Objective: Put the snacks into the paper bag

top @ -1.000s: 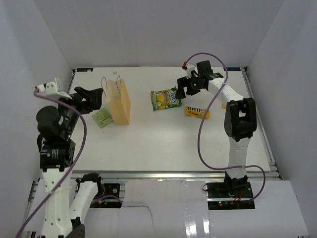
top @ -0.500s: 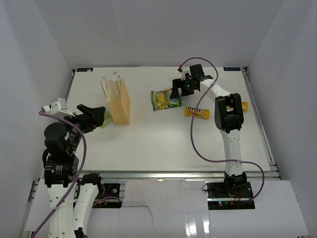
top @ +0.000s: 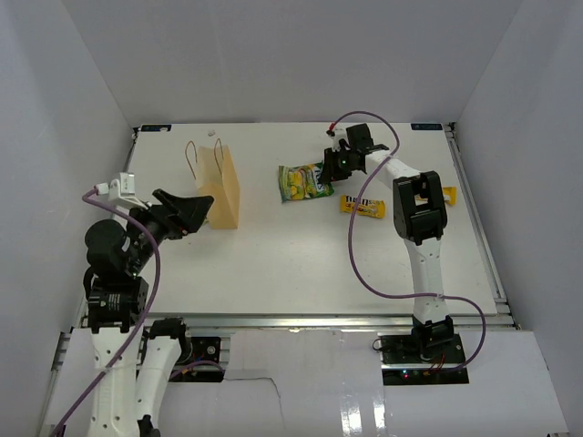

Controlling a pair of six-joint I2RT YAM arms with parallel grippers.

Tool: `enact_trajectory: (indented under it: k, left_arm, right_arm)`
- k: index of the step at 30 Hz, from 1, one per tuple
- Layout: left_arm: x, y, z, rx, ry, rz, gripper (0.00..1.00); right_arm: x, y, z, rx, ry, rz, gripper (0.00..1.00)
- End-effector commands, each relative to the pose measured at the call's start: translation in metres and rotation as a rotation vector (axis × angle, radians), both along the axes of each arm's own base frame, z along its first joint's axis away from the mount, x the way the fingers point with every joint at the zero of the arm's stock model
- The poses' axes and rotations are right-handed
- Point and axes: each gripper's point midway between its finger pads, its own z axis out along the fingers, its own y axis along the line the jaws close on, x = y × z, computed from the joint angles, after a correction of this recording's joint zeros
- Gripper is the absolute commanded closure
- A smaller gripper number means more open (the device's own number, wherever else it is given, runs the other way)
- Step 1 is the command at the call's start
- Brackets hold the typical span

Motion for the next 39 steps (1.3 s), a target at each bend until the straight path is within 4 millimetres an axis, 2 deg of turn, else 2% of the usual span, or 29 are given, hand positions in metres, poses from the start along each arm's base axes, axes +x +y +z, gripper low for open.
enact_trajectory:
  k: [1, 2, 4, 5, 6, 7, 8, 9, 10, 11, 13, 14, 16, 17, 18, 19, 21, 23, 24, 28, 31, 34, 37, 38, 39]
  left_arm:
    - [0.001, -0.038, -0.011, -0.126, 0.077, -0.244, 0.02]
    - [0.005, -0.041, -0.02, -0.153, 0.1, -0.265, 0.02]
    - [0.011, -0.046, -0.031, -0.215, 0.166, -0.287, 0.02]
    - [0.011, -0.049, -0.036, -0.227, 0.187, -0.307, 0.02]
    - [0.012, -0.049, -0.043, -0.244, 0.211, -0.307, 0.02]
    - [0.009, -0.057, -0.045, -0.246, 0.222, -0.34, 0.02]
    - [0.011, -0.057, -0.047, -0.249, 0.228, -0.333, 0.02]
    - [0.012, -0.058, -0.048, -0.253, 0.231, -0.33, 0.02]
    - [0.013, -0.058, -0.048, -0.255, 0.229, -0.327, 0.02]
    - [0.014, -0.06, -0.049, -0.255, 0.227, -0.331, 0.02]
    - [0.016, -0.065, -0.052, -0.256, 0.23, -0.343, 0.02]
    - [0.02, -0.067, -0.056, -0.259, 0.246, -0.347, 0.02]
    - [0.021, -0.079, -0.061, -0.258, 0.252, -0.377, 0.02]
    - [0.023, -0.083, -0.063, -0.256, 0.258, -0.386, 0.02]
    - [0.03, -0.088, -0.07, -0.254, 0.278, -0.378, 0.02]
    - [0.027, -0.1, -0.069, -0.246, 0.271, -0.416, 0.02]
    - [0.035, -0.113, -0.081, -0.231, 0.298, -0.423, 0.02]
    - [0.035, -0.131, -0.083, -0.215, 0.287, -0.466, 0.02]
    - [0.039, -0.141, -0.091, -0.205, 0.301, -0.485, 0.02]
    - [0.048, -0.159, -0.105, -0.161, 0.303, -0.52, 0.02]
    - [0.055, -0.17, -0.104, -0.112, 0.282, -0.546, 0.02]
    - [0.055, -0.174, -0.09, -0.091, 0.232, -0.562, 0.02]
    - [0.052, -0.169, -0.078, -0.068, 0.192, -0.548, 0.02]
    - [0.049, -0.163, -0.066, -0.064, 0.155, -0.525, 0.02]
    - [0.045, -0.158, -0.065, -0.042, 0.154, -0.51, 0.02]
  right_arm:
    - [-0.011, -0.012, -0.021, -0.026, 0.07, -0.029, 0.78]
    - [-0.013, -0.012, -0.017, -0.001, 0.076, -0.016, 0.85]
    - [-0.014, -0.019, -0.003, 0.043, 0.064, 0.017, 0.89]
    - [-0.021, -0.014, 0.008, 0.11, 0.066, 0.075, 0.91]
    - [-0.027, -0.016, 0.022, 0.149, 0.034, 0.131, 0.91]
    - [-0.027, -0.026, 0.033, 0.201, 0.018, 0.155, 0.92]
    - [-0.036, -0.022, 0.062, 0.298, -0.015, 0.228, 0.92]
    - [-0.045, -0.027, 0.063, 0.327, -0.002, 0.231, 0.92]
    - [-0.043, -0.031, 0.074, 0.343, -0.046, 0.238, 0.92]
    - [-0.047, -0.036, 0.097, 0.365, -0.094, 0.257, 0.92]
    - [-0.058, -0.042, 0.105, 0.362, -0.134, 0.286, 0.92]
    - [-0.067, -0.042, 0.127, 0.375, -0.18, 0.315, 0.92]
    - [-0.082, -0.042, 0.133, 0.384, -0.191, 0.341, 0.92]
    - [-0.09, -0.042, 0.15, 0.4, -0.221, 0.362, 0.92]
    - [-0.095, -0.041, 0.155, 0.408, -0.224, 0.368, 0.92]
    - [-0.1, -0.041, 0.16, 0.417, -0.223, 0.371, 0.92]
    - [-0.112, -0.041, 0.171, 0.435, -0.228, 0.382, 0.92]
    - [-0.125, -0.04, 0.18, 0.456, -0.231, 0.391, 0.92]
    - [-0.129, -0.04, 0.184, 0.464, -0.232, 0.395, 0.92]
    - [-0.143, -0.041, 0.202, 0.479, -0.258, 0.412, 0.92]
    - [-0.15, -0.04, 0.218, 0.495, -0.278, 0.422, 0.92]
    - [-0.156, -0.037, 0.236, 0.521, -0.307, 0.439, 0.92]
    - [-0.165, -0.027, 0.254, 0.57, -0.293, 0.463, 0.92]
    - [-0.167, -0.023, 0.258, 0.581, -0.297, 0.476, 0.92]
    - [-0.174, -0.015, 0.265, 0.602, -0.273, 0.489, 0.92]
